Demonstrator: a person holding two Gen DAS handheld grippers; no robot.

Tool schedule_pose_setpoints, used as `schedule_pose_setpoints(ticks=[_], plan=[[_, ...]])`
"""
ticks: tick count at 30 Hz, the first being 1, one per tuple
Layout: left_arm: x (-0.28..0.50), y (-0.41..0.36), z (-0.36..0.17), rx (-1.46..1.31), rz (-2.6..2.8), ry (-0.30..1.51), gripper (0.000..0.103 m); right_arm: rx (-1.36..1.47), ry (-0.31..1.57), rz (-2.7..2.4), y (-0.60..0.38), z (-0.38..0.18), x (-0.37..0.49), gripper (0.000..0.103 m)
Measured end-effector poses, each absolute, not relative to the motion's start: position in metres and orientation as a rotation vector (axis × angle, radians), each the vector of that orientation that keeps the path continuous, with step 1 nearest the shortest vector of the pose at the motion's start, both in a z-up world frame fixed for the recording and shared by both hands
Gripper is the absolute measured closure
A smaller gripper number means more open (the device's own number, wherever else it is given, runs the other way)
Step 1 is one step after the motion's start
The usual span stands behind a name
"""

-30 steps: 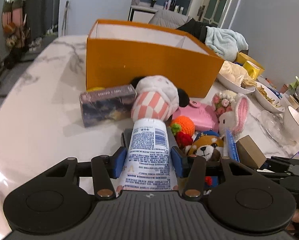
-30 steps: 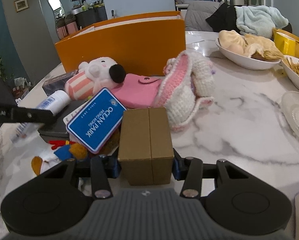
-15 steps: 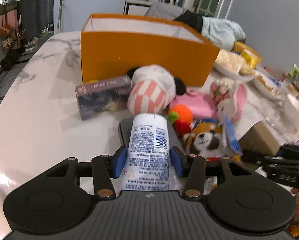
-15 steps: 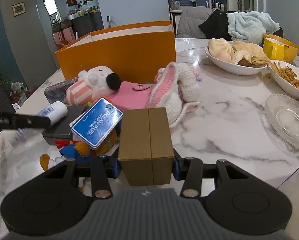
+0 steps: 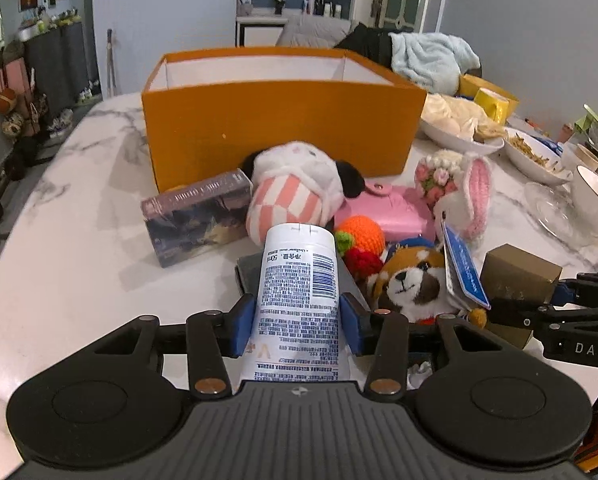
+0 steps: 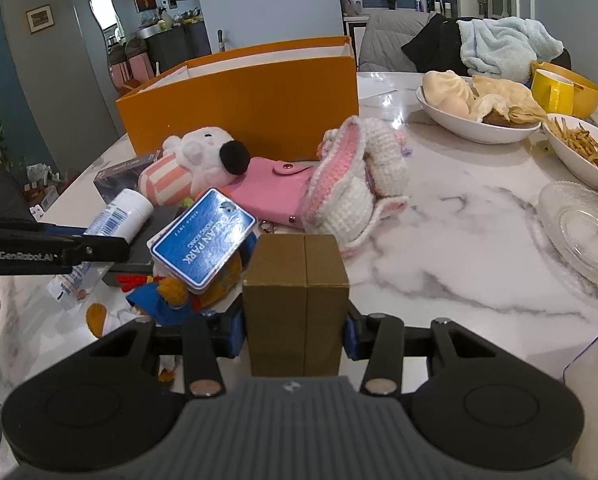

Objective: Organize objects
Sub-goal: 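Lift the lotion tube and brown box and carry both over the orange box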

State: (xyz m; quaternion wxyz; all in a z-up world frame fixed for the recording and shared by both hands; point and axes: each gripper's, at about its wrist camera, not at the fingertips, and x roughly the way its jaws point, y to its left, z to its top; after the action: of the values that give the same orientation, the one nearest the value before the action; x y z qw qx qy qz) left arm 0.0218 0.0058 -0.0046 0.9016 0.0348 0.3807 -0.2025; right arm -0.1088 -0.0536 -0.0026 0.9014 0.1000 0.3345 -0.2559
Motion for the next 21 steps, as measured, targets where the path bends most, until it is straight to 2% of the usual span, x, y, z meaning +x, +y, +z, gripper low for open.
schedule_pose_setpoints(ticks=[11,21], plan=[[0.019,0.009,0.029,0.068,-0.435,0.728,0.050,0.217,0.649,-0.519,-0.051,0.024,-0.113,0.056],[0.095,-0.001,0.086,0.069,-0.428,0.662,0.049,0.179,0.555,-0.415,-0.083,0.114,-0.050,0.056]])
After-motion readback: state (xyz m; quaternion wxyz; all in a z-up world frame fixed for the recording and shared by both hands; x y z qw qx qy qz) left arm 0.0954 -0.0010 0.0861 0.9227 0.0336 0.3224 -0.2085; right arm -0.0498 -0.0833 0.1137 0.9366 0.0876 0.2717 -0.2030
